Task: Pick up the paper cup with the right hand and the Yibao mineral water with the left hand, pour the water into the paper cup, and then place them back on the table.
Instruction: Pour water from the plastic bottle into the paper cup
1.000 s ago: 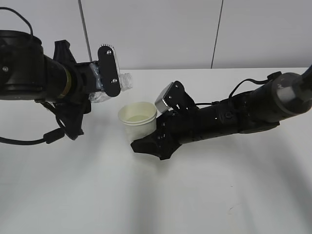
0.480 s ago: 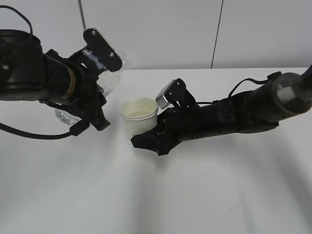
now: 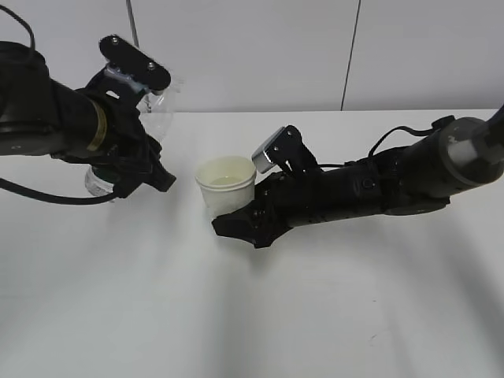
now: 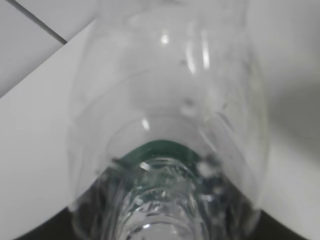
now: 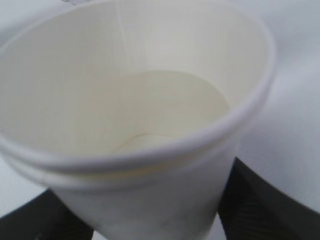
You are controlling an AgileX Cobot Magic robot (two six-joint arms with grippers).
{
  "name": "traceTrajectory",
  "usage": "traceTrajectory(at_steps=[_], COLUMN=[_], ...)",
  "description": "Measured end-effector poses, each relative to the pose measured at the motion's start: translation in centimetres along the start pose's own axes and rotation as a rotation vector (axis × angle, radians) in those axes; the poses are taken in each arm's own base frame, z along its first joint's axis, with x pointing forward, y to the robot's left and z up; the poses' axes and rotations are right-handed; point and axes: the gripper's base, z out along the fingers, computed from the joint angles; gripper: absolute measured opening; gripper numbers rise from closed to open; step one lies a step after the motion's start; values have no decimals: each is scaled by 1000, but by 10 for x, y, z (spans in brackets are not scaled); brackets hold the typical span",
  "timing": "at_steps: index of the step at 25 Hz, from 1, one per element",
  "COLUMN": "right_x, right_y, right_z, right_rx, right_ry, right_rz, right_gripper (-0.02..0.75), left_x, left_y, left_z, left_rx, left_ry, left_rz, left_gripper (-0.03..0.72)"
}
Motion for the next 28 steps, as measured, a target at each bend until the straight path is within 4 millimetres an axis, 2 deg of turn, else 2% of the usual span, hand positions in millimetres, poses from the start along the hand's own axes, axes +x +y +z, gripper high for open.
traceTrajectory(at_steps=[4, 10, 17, 28], right_x=[0, 0, 0, 0], right_y=[0, 0, 0, 0], right_z=[0, 0, 0, 0], right_rx=[4, 4, 4, 4], right_ry=[2, 2, 2, 2], right_rz=[9, 13, 15, 17], right_gripper=[513, 513, 513, 513], left_x=[0, 4, 1, 19], left_y=[5, 36, 60, 68], left_z=[2, 10, 11, 48], left_rx=[28, 57, 129, 272], left_ry=[-25, -107, -279, -425], left_rz=[-58, -226, -292, -290], left_gripper=[323, 323, 323, 323])
